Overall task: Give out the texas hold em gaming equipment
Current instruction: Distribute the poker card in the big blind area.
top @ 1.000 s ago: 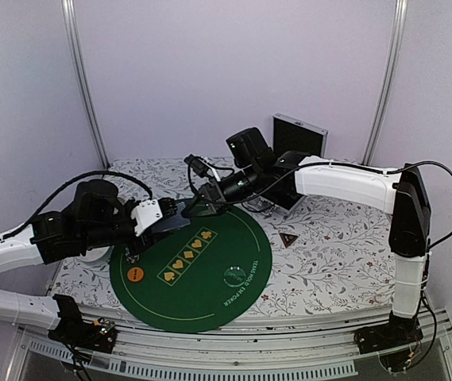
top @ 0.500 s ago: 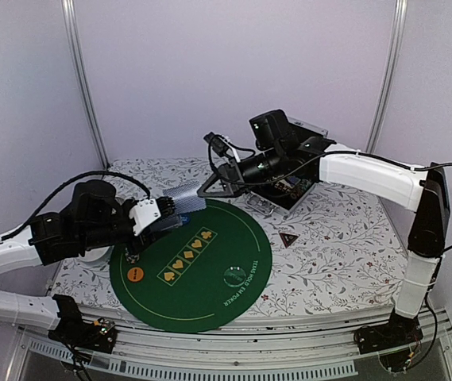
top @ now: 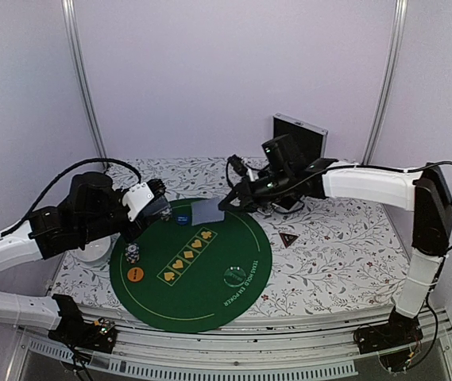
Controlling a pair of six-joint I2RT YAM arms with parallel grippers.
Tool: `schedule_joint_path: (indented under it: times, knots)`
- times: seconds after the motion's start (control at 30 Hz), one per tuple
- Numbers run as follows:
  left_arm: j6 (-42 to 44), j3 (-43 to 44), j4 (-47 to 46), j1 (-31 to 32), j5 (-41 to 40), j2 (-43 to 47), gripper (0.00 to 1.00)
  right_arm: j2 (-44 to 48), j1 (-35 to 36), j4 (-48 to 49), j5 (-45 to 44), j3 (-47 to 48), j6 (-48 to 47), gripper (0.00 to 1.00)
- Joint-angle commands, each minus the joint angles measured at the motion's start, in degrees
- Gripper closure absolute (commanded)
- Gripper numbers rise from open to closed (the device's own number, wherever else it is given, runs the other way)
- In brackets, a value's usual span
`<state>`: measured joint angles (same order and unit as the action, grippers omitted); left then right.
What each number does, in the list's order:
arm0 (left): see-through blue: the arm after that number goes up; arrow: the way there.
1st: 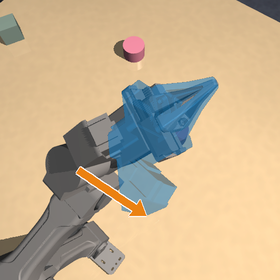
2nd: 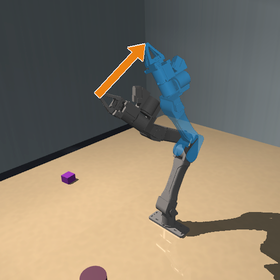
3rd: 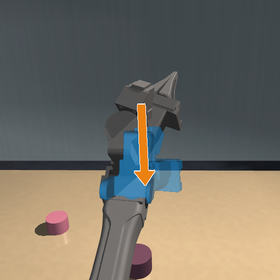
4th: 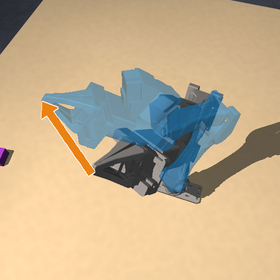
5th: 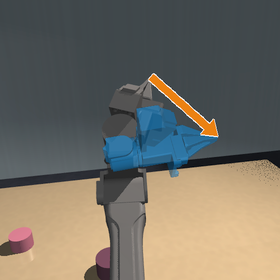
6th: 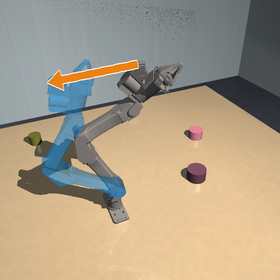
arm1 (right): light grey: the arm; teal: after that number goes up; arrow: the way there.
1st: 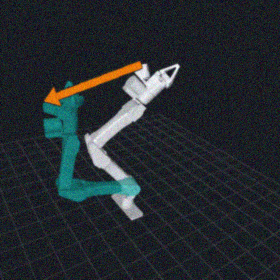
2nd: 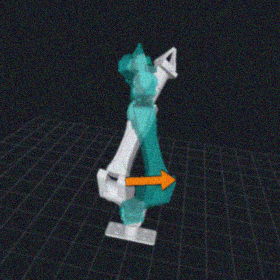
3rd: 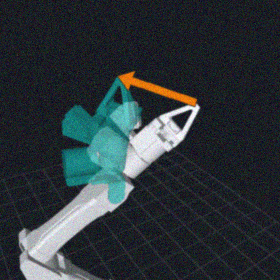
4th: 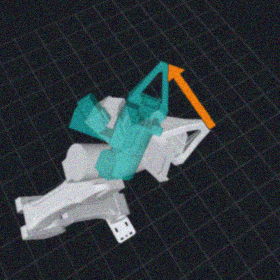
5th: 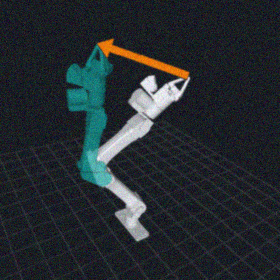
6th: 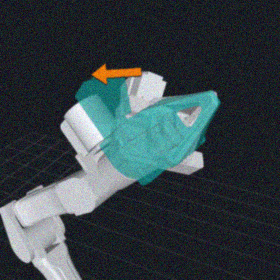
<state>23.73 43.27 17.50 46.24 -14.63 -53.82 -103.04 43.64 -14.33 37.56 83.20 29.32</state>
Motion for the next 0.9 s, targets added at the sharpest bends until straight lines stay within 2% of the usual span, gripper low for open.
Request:
schedule_joint_path:
  times: [0.0,0.3,0.43,0.63,0.7,0.8,0.87]
  knots:
    - [-2.0,2.7,-0.4,-1.4,-2.9,-0.2,0.52,-14.1,9.6,9.9,7.9,3.0,7.3,0.98]
    - [-1.9,3.0,0.6,-1.9,-3.3,1.8,0.52,-36.0,18.4,10.4,17.3,21.9,13.1,0.98]
    - [-1.7,2.9,0.3,-1.9,-3.0,1.8,0.52,-40.3,20.3,8.9,18.7,26.0,13.6,0.98]
    - [-1.5,2.8,-0.2,-2.0,-2.3,1.2,0.52,-41.9,20.4,7.2,17.5,26.7,13.2,0.97]
    - [-1.5,2.9,-0.1,-2.0,-2.3,1.0,0.52,-42.1,20.4,6.8,17.6,26.9,13.1,0.88]
    - [-1.4,2.7,0.0,-2.0,-2.0,1.0,0.52,-41.2,20.2,6.1,16.9,26.8,12.2,0.65]
    - [-1.3,2.7,0.0,-2.0,-1.8,1.1,0.52,-39.5,19.4,5.5,15.8,25.6,11.0,0.57]
